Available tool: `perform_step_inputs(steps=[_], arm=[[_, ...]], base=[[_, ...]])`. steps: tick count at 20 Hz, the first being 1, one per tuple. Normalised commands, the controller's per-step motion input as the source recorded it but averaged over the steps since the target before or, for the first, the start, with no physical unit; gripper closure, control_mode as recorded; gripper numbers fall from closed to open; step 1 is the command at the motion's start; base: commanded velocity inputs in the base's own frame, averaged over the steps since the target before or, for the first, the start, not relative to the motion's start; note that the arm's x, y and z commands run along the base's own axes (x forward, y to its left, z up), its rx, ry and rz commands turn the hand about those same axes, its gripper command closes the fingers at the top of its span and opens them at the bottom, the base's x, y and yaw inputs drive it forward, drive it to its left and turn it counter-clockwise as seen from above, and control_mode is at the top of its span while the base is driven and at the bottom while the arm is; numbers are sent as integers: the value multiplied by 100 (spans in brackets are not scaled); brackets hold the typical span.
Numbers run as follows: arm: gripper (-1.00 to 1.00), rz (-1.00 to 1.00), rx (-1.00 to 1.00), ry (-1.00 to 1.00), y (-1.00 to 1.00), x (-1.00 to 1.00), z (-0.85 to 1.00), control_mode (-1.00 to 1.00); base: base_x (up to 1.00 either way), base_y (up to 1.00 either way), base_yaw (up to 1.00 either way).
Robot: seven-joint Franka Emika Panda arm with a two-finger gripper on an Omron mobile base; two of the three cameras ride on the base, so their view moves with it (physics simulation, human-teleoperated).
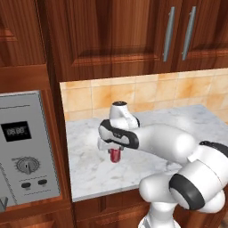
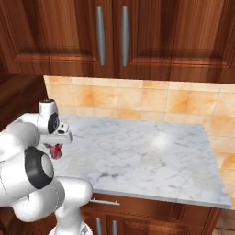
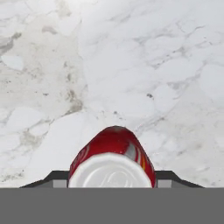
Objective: Four empty soda cans are scattered around the kitchen. Gather all the cans and cluster them next to the stove for recycling.
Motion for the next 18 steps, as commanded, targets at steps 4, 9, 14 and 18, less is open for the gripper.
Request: perform_step_inputs(steps=[4, 9, 14, 18], arm=[[100, 0, 0, -12, -17, -93, 42, -100], [100, 1, 0, -9, -55, -85, 55, -100], [100, 11, 0, -1, -100, -56, 59, -100], [100, 20, 1, 0, -81, -45, 78, -100]], base=[[0, 0, 0], [0, 0, 0], [0, 0, 0], [0, 0, 0]])
